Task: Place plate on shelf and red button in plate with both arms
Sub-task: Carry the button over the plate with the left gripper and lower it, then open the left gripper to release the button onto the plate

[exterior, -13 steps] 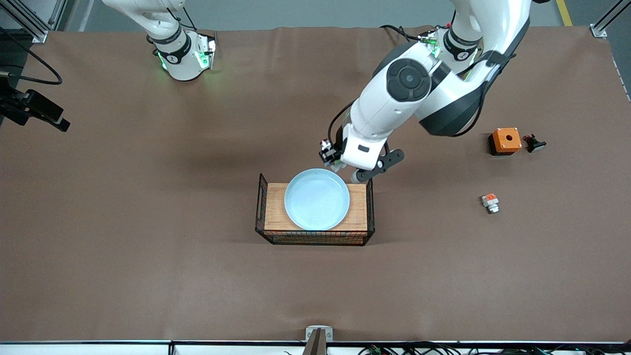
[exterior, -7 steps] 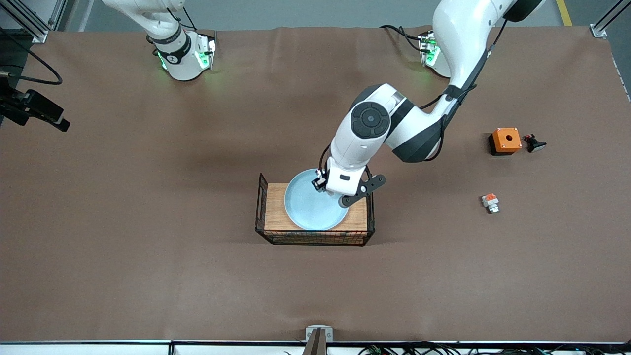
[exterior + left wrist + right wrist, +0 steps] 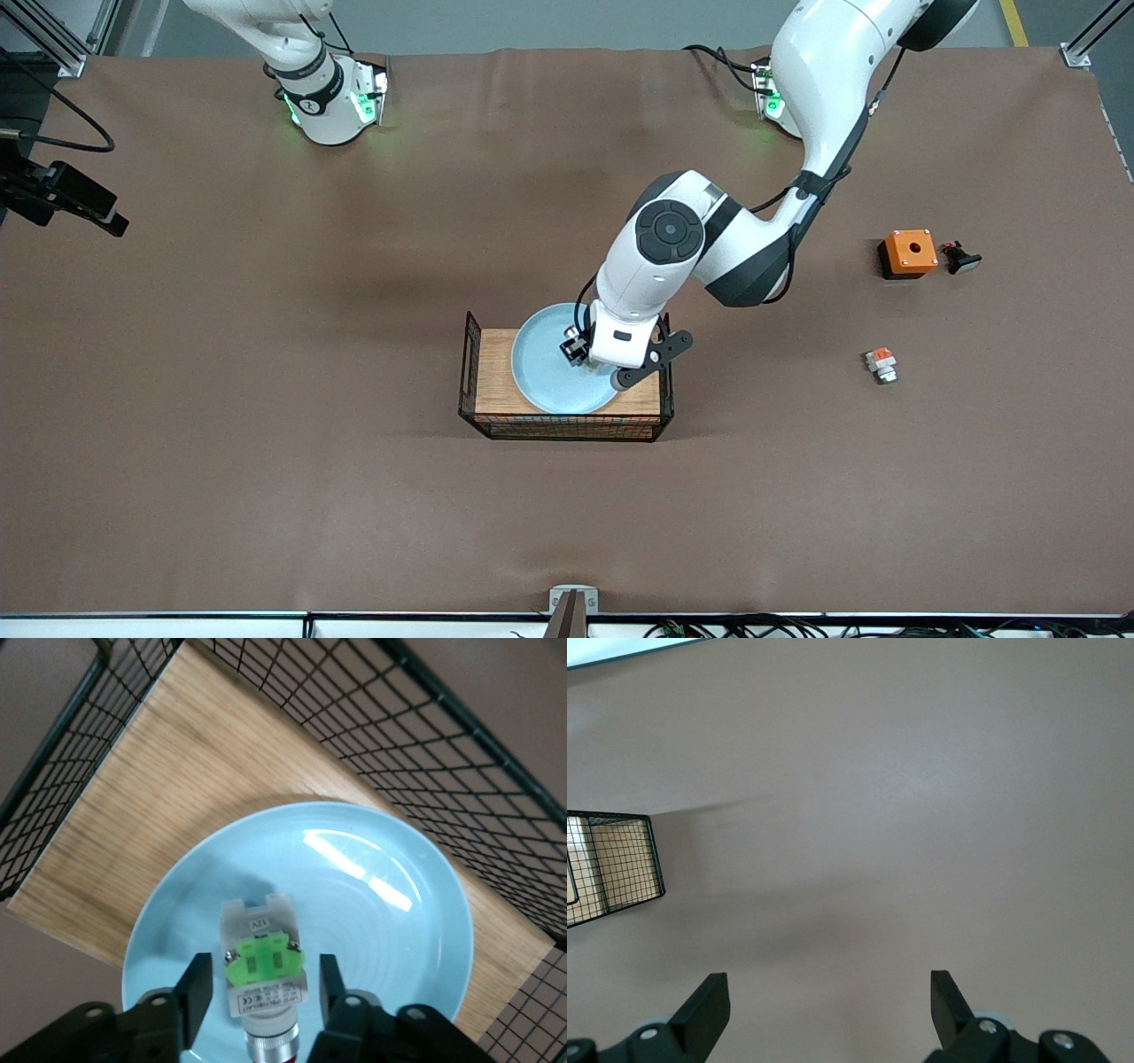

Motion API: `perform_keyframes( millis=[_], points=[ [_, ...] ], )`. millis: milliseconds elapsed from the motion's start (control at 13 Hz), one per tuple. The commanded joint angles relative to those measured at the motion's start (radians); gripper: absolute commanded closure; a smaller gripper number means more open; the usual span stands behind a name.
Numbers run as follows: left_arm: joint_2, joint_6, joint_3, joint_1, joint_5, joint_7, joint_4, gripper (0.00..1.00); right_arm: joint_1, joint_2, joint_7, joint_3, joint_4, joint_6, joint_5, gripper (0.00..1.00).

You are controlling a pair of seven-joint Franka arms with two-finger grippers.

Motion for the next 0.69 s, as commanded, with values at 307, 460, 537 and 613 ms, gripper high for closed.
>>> perform_keyframes(
  millis=[307,460,537,613],
  points=[
    [-0.181,-0.232,0.037,0.054,0.02,0.054,0.024,0.0,-0.007,0.005,-0.013,0.007,0.011,-0.011,-0.009,0.0],
    [-0.281,-0.345,0.031,0.146,0.025,0.161,0.005,0.0,-0.006,0.005,-0.013,0.009,0.011,-0.011,-0.009,0.0],
    [-0.308,-0.422,0.037,0.165,0.027,0.262,0.01,0.0,-0.006,0.005,-0.013,0.009,0.011,-0.011,-0.009,0.0],
    [-0.343,-0.474,0.042,0.189,0.025,0.36,0.008,0.0,-0.006,0.005,-0.013,0.009,0.011,-0.012,-0.009,0.0]
  ],
)
